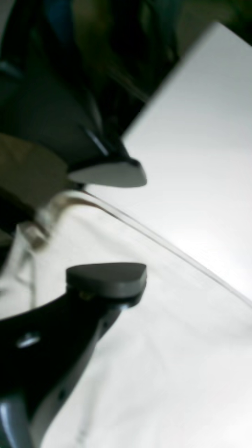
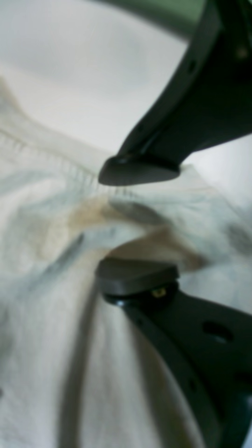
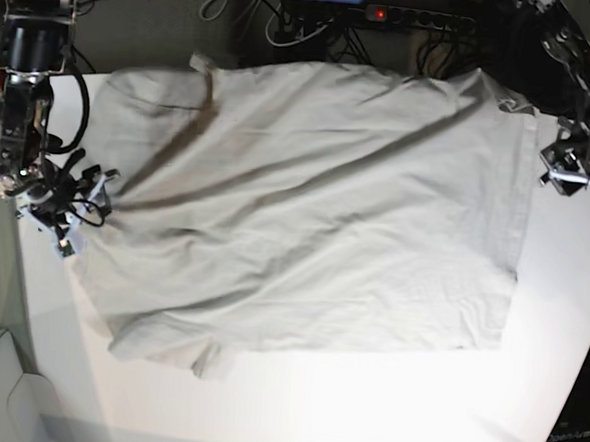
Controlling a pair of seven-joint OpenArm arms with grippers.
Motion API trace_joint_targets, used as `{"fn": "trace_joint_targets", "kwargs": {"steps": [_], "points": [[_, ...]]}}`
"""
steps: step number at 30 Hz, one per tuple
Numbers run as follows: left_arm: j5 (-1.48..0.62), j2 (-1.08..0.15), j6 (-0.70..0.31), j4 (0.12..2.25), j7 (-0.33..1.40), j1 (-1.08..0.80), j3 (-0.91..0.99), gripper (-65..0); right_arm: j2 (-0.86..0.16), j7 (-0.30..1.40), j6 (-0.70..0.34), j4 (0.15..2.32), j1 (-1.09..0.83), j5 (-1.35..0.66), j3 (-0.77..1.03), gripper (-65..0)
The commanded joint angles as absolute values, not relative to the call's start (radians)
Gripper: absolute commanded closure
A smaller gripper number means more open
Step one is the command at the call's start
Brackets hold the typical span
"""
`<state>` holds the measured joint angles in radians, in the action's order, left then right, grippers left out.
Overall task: Layout the t-shirt on the table in an organized manner, then fold the t-shirt properly
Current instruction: 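Release the shirt and move the left gripper along its side edge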
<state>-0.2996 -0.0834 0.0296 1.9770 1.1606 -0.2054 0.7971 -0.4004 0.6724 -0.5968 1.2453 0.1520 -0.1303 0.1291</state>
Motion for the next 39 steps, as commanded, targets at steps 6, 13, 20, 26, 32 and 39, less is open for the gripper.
{"fn": "trace_joint_targets", "kwargs": {"steps": [6, 13, 20, 26, 32, 39], "points": [[-0.300, -0.085, 0.038, 1.979, 1.150, -0.054, 0.782, -33.7, -0.432, 0.657, -0.591, 1.250, 0.182, -0.137, 0.213, -34.0], [-0.291, -0.071, 0.045, 1.753, 1.141, 0.119, 0.608, -33.7, -0.432, 0.668, -0.593, 1.303, 0.177, -0.139, 0.249, -34.0], [-0.291, -0.074, 0.045, 1.400, 1.104, 0.254, 0.573, -33.7, -0.429, 0.670, -0.593, 1.391, 0.139, -0.139, 0.248, -34.0], [-0.234, -0.101, 0.047, 1.247, 0.929, 0.286, 0.467, -33.7, -0.429, 0.670, -0.593, 1.399, 0.136, -0.139, 0.248, -34.0], [-0.084, -0.104, 0.047, 0.961, 0.780, 0.406, 0.438, -33.7, -0.429, 0.670, -0.593, 1.399, 0.136, -0.139, 0.248, -34.0], [-0.041, -0.194, 0.047, 0.559, 0.526, 0.573, 0.440, -33.7, -0.433, 0.670, -0.593, 1.399, 0.136, -0.139, 0.248, -34.1]]}}
